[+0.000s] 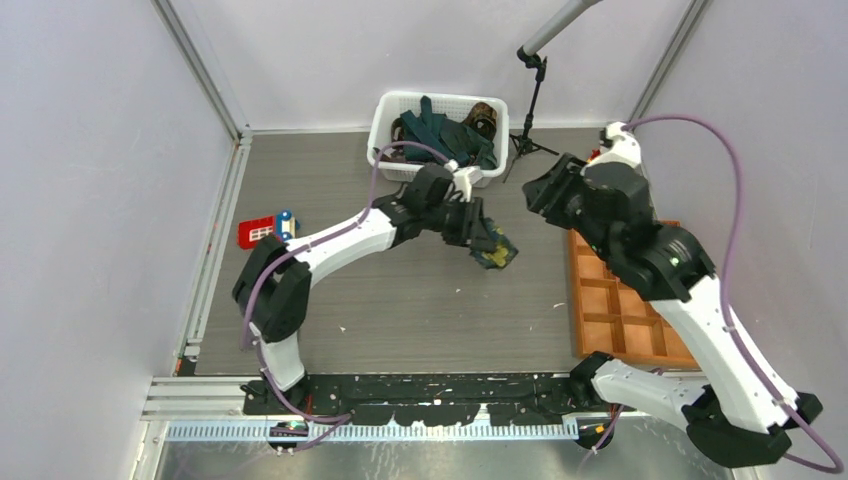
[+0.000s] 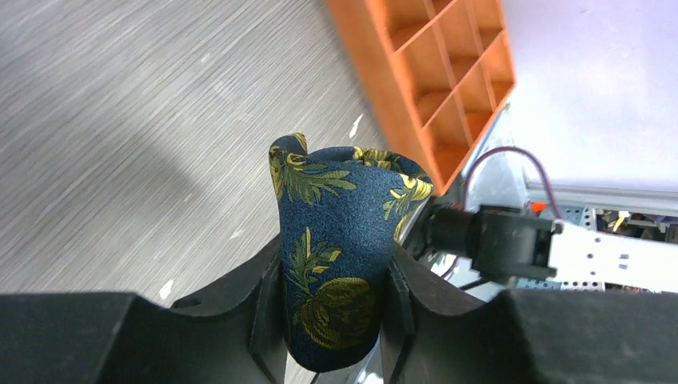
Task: Roll the ties
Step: Pick up the tie from the bin, then place the tie in the storage box.
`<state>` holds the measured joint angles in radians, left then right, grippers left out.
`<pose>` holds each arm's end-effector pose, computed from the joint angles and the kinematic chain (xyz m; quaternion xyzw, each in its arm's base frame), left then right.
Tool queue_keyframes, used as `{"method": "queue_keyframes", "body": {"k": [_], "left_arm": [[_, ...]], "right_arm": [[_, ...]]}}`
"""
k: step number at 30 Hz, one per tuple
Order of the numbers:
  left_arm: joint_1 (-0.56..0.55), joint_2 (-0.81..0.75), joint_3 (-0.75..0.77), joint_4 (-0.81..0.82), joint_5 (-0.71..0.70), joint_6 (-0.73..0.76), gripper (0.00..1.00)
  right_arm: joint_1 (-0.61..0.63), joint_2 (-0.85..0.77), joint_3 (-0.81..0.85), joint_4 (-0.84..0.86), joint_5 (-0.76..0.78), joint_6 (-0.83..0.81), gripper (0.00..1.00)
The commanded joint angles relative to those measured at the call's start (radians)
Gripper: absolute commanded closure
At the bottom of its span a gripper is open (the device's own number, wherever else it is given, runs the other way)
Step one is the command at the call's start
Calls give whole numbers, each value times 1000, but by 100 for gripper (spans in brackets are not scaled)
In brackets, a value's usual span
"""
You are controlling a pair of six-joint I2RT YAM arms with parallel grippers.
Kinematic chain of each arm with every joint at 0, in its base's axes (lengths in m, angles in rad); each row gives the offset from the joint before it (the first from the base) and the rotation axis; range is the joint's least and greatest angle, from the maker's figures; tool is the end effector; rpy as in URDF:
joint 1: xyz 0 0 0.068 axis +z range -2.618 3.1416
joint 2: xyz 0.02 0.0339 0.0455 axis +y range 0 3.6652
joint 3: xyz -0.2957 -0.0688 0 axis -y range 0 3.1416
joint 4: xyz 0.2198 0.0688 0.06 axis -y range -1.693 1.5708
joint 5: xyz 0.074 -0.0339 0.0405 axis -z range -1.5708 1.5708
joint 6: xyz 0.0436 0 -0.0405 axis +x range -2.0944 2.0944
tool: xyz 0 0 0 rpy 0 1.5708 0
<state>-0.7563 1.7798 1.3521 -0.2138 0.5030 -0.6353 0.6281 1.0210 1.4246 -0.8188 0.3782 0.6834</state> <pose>0.2737 -0.2871 0.2991 0.1637 0.8575 -0.4490 0.1905 0.1299 0.0744 0.4609 0.1254 0.8196 0.2023 0.5212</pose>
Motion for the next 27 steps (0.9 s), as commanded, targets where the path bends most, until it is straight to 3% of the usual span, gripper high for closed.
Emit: {"method": "queue_keyframes", "body": {"k": [1, 18, 22, 27], "left_arm": [[-67, 106, 165, 21, -14, -40, 79], [-300, 646, 952, -182, -93, 88, 79], [-325, 742, 1068, -209, -94, 100, 80], [-347, 788, 1071, -181, -109, 107, 80]], "right_arm": [[0, -53, 54, -70, 108, -15, 49], [0, -173, 55, -137, 143, 11, 49], [0, -187, 42, -146, 148, 12, 49], [0, -194, 26, -145, 146, 14, 49]]}}
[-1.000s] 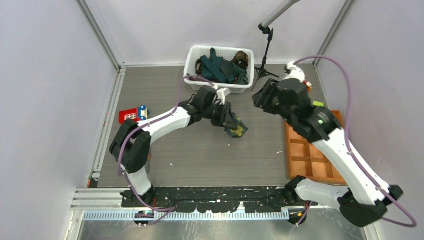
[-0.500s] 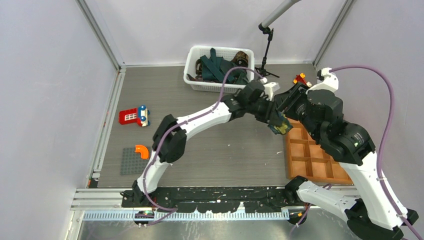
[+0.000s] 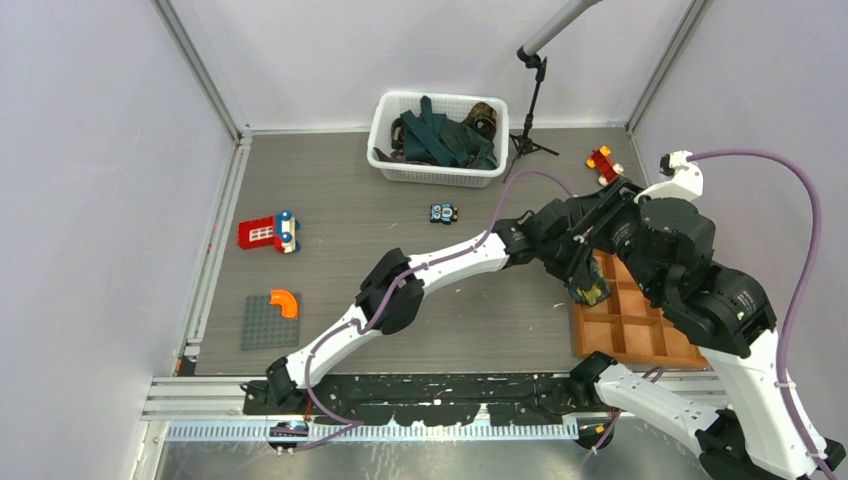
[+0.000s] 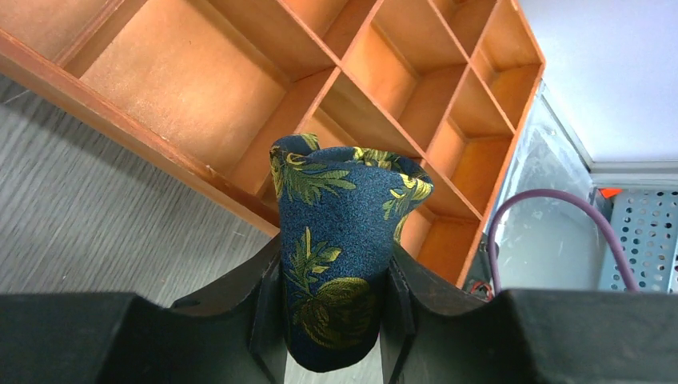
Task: Roll the ties
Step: Place the tie in the storage box.
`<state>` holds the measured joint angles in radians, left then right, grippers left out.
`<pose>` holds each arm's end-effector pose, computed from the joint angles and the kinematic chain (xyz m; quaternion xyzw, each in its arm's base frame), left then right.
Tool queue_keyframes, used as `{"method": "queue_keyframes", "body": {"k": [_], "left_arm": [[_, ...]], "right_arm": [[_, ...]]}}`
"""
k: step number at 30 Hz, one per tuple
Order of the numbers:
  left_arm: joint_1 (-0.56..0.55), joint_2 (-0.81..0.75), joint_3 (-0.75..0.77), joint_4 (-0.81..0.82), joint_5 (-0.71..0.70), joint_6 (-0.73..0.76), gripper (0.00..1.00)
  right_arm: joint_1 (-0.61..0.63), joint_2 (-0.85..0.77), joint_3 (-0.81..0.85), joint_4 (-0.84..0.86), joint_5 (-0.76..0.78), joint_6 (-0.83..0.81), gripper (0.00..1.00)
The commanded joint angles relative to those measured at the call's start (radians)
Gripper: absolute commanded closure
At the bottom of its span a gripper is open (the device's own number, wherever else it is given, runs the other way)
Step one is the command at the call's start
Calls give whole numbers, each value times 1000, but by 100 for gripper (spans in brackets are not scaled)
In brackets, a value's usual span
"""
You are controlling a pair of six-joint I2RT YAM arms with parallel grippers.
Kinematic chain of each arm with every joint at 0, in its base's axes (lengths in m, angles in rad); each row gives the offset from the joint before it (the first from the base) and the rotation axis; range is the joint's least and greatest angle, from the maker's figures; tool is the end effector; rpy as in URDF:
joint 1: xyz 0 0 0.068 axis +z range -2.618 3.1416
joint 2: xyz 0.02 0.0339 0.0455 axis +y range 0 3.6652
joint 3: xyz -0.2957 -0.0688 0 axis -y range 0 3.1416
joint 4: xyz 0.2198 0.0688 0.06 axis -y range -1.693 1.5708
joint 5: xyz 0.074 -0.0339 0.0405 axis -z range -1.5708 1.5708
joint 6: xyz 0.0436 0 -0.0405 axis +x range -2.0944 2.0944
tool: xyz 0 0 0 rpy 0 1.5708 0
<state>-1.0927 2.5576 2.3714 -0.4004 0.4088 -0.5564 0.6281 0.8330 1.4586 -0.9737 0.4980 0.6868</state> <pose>0.2555 -0.5307 0.2317 0.3211 0.8067 -0.4611 0.1827 0.0686 0.0241 0.4713 0.1647 0.7891 0.1802 0.5636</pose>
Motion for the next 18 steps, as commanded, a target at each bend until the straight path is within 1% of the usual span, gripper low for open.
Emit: {"method": "queue_keyframes", "body": {"k": [1, 10, 18], "left_arm": [[-13, 16, 54, 6, -15, 29, 80], [-53, 43, 69, 20, -87, 68, 80], [-93, 72, 125, 18, -172, 128, 80]], "right_arm": [[0, -5, -11, 11, 24, 10, 49], [0, -7, -38, 26, 6, 17, 49], [0, -9, -43, 28, 2, 20, 49]]}}
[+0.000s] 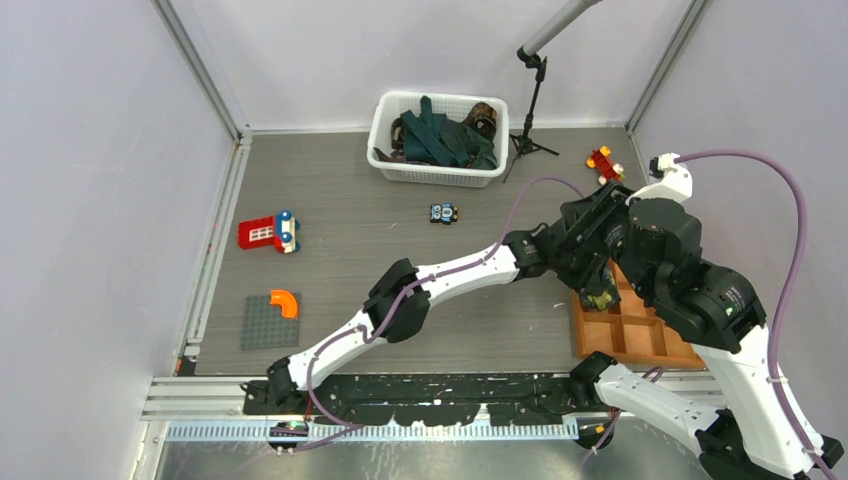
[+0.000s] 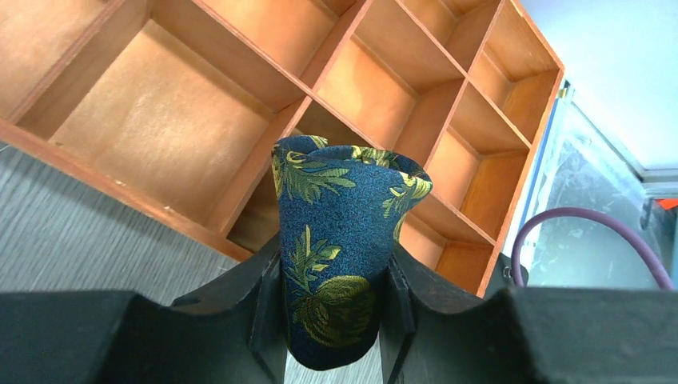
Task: Roll the ties
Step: Place the tie in the storage box.
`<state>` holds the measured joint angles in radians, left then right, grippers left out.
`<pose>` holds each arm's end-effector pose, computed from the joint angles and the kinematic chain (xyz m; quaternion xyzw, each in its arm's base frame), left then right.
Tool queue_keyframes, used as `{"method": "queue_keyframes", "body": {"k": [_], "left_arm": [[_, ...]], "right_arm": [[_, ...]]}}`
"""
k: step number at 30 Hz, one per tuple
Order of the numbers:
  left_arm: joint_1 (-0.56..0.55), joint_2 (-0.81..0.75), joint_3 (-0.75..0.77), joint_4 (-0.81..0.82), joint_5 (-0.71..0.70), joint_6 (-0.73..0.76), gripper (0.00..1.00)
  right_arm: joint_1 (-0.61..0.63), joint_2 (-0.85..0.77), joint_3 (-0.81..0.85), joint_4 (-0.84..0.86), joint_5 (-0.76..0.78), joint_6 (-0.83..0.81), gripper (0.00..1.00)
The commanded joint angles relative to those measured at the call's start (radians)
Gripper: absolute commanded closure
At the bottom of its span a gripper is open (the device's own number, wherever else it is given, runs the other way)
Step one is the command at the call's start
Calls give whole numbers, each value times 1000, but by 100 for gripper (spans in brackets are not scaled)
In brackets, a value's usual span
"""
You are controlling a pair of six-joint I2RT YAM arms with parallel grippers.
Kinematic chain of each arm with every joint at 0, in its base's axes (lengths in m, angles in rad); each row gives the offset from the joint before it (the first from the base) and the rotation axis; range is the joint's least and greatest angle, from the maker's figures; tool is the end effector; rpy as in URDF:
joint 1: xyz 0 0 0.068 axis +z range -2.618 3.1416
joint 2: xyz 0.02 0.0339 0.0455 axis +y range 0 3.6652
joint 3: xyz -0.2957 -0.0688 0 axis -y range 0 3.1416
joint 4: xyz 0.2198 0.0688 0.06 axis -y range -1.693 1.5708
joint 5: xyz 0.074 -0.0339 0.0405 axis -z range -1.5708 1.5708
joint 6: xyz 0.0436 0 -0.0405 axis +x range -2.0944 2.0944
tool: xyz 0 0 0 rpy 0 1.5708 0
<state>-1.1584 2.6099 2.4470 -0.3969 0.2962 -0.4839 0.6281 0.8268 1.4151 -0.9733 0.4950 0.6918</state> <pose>0.2286 -0.5544 0.2255 0.3538 0.7930 -0.4385 0.2318 0.0716 0.0264 0.4608 0.1624 0.7993 0.1716 0.5525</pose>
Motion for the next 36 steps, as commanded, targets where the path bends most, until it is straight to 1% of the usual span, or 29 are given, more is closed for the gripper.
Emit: {"method": "queue_keyframes", "body": {"k": [1, 8, 10, 11, 14, 16, 18, 19, 20, 23, 28, 33, 36], "left_arm": [[-29, 21, 48, 16, -63, 61, 80], [-37, 24, 18, 43, -69, 78, 79], [-40, 25, 17, 42, -68, 84, 74], [-40, 22, 15, 40, -69, 88, 67], [-42, 8, 9, 24, -84, 105, 41], [-42, -11, -9, 32, -83, 113, 31], [-42, -39, -42, 54, -77, 117, 14], [-41, -52, -56, 66, -73, 117, 9], [-42, -64, -66, 79, -70, 117, 6], [-41, -98, -85, 84, -67, 119, 1], [-42, -212, -164, 112, -81, 146, 0], [-35, -386, -323, 158, -162, 204, 0], [-14, -506, -451, 196, -206, 214, 0]], "right_arm": [[1, -2, -1, 27, 5, 15, 49], [-1, -5, -7, 27, 4, 15, 49], [1, -5, -9, 28, 2, 15, 49], [-1, -5, -10, 28, 2, 15, 49], [0, -3, -10, 27, 2, 14, 49], [0, -2, -9, 28, 3, 13, 49], [0, 2, -7, 29, 6, 10, 49], [0, 3, -4, 30, 7, 8, 49], [0, 5, -2, 29, 10, 5, 49], [-1, 11, 11, 29, 17, -4, 49], [0, 28, 36, 41, 21, -29, 46], [0, 42, 69, 95, 3, -79, 40], [0, 58, 84, 136, -11, -110, 37]]}}
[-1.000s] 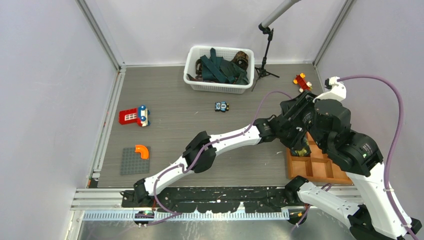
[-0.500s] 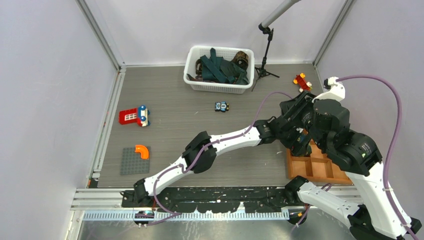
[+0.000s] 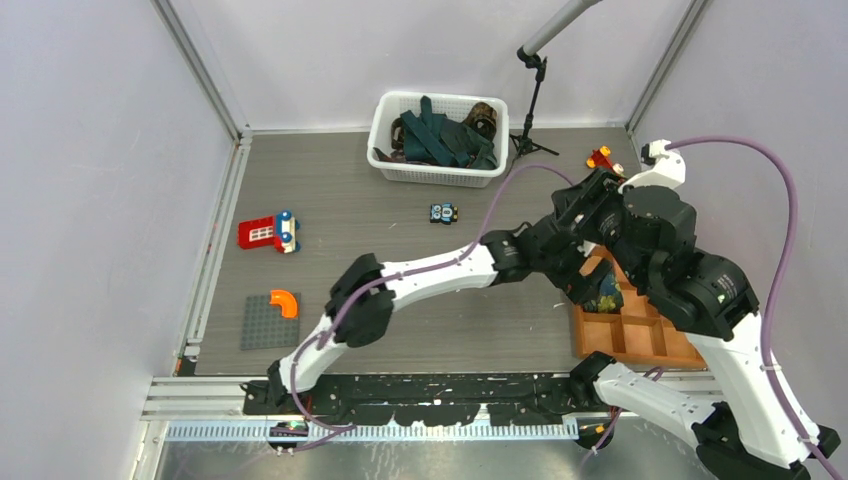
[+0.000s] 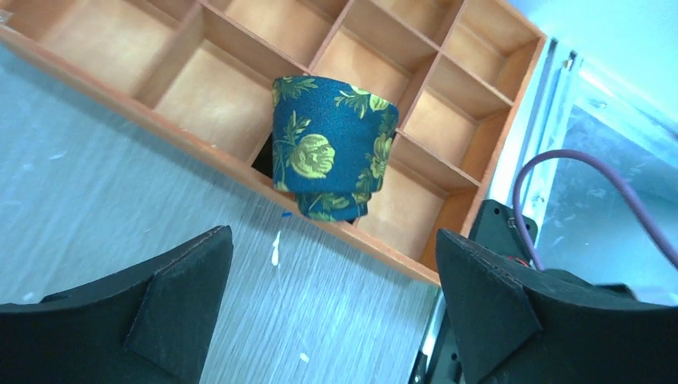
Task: Roll the ties
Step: Place the tie in the storage box, then reset both arms
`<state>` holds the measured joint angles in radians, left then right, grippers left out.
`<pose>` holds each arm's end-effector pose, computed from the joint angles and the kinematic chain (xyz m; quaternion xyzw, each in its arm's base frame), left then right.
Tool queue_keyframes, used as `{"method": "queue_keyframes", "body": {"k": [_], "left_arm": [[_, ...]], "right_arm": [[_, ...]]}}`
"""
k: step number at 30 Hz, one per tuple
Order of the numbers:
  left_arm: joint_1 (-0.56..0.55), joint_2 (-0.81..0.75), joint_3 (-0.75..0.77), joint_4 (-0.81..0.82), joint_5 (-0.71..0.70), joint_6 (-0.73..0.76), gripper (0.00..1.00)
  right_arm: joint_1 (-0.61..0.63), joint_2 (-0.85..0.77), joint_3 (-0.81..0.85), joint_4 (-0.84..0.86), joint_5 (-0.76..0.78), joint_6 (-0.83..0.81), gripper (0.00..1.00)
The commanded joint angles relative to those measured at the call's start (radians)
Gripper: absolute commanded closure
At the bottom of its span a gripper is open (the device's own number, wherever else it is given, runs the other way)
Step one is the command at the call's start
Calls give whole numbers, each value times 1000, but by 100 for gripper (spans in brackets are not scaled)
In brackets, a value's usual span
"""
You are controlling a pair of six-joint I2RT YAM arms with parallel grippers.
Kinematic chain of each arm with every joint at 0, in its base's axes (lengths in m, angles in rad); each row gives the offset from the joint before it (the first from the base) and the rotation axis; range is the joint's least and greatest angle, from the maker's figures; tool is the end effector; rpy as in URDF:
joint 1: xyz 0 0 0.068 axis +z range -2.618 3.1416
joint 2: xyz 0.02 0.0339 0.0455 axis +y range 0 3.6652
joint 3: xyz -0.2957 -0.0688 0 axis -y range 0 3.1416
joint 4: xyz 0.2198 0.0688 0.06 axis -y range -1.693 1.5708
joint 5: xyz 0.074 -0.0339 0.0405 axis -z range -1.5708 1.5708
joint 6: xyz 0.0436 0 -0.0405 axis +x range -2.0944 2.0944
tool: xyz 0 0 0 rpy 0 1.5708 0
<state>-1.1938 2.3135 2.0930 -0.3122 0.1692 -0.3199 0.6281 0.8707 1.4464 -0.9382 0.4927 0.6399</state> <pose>0.1950 -0.5125 0.2824 0.4041 0.7662 -0.3927 0.3090 0.0819 0.0340 0.4698 0.1432 0.7973 0.1646 0.5627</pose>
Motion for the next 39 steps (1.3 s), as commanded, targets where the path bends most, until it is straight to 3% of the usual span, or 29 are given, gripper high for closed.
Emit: {"method": "queue_keyframes", "body": {"k": [1, 10, 13, 17, 28, 39], "left_arm": [[31, -268, -145, 127, -99, 51, 0], [130, -712, -665, 212, -329, 106, 0], [190, -870, -821, 194, -378, 98, 0], [261, -1100, -976, 124, -461, 110, 0], [341, -1500, -1120, -150, -716, 161, 0], [341, -1591, -1156, -209, -747, 157, 0]], "right_arm": [[0, 27, 60, 113, -17, -65, 37], [-1, 87, 38, 226, -57, -73, 31], [0, 82, -3, 277, -72, -75, 23], [0, 94, -33, 307, -77, -76, 21], [0, 146, -82, 355, -147, -63, 18], [0, 199, -92, 368, -174, -53, 17]]}}
